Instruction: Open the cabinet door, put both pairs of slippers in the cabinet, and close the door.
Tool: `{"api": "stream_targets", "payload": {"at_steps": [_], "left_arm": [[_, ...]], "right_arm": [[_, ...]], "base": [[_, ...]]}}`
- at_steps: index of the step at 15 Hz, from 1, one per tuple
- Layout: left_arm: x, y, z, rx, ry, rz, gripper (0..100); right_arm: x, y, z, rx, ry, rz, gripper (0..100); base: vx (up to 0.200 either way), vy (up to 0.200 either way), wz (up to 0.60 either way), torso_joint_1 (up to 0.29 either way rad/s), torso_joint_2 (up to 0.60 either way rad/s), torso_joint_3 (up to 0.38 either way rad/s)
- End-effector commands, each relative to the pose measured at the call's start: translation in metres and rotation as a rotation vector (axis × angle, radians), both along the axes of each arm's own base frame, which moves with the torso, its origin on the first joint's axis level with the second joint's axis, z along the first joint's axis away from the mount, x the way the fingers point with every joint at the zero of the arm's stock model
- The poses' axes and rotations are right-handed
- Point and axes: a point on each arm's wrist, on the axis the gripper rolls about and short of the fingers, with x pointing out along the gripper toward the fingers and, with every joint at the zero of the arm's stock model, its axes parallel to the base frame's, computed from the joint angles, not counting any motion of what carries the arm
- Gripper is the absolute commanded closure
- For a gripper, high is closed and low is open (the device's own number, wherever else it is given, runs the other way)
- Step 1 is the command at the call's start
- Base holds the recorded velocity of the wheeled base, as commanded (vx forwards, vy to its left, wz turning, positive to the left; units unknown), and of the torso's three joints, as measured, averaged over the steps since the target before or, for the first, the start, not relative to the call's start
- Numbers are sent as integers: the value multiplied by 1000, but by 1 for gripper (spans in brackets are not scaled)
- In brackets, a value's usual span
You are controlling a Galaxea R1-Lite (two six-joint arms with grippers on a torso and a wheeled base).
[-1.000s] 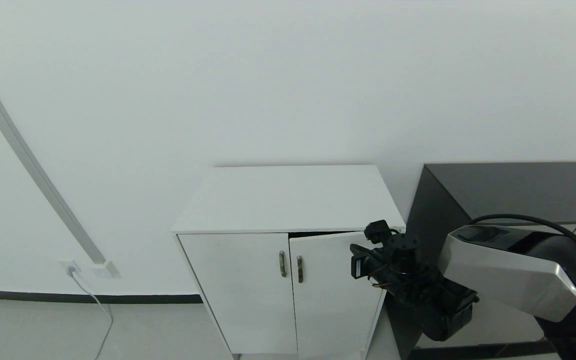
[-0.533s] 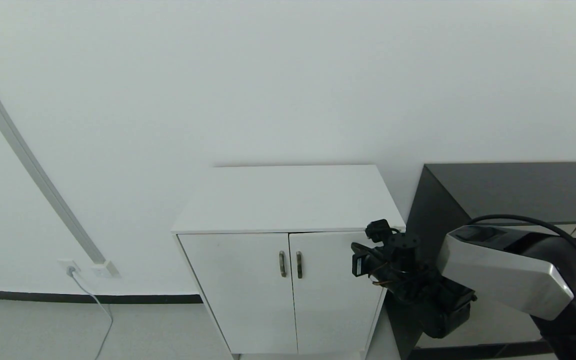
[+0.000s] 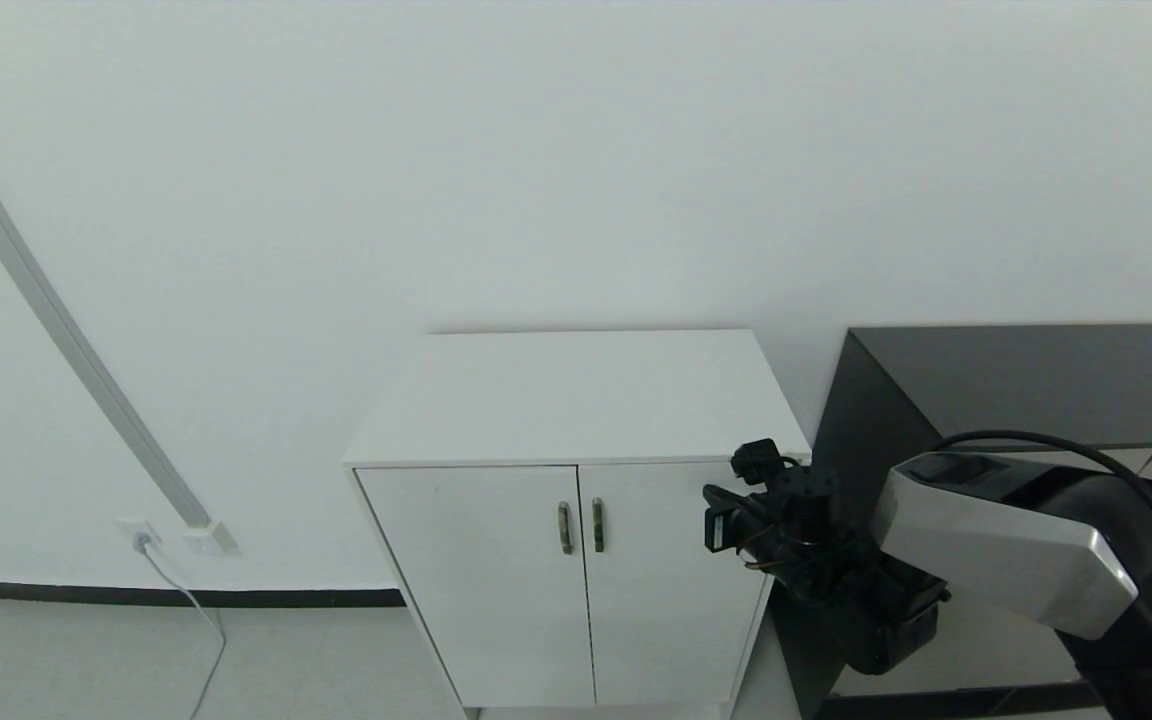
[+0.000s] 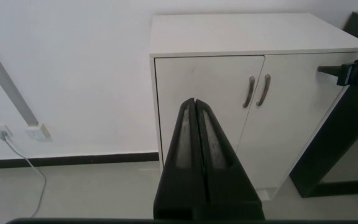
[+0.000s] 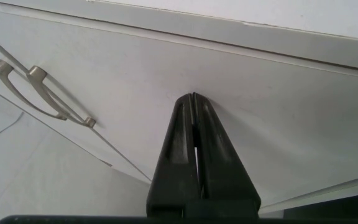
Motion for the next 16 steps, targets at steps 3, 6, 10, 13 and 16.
{"api": "stream_targets", "payload": {"at_steps": [3, 6, 10, 13, 16], "left_arm": [[0, 0, 0, 0, 1, 2, 100], [0, 0, 0, -2, 1, 2, 100], [0, 0, 0, 0, 1, 0, 100], [0, 0, 0, 0, 3, 0, 100], [0, 0, 0, 0, 1, 0, 100]], "right_arm": [[0, 0, -3, -1, 3, 1, 100], [0, 1, -2, 0, 0, -1, 100], [1, 1, -1, 1, -6, -2, 100], [2, 1, -1, 2, -4, -2, 100], [3, 1, -2, 3, -7, -7, 100]], "base": [[0, 0, 0, 0, 0, 0], [0, 0, 0, 0, 0, 0], [0, 0, 0, 0, 0, 0], [0, 0, 0, 0, 0, 0], [0, 0, 0, 0, 0, 0]]}}
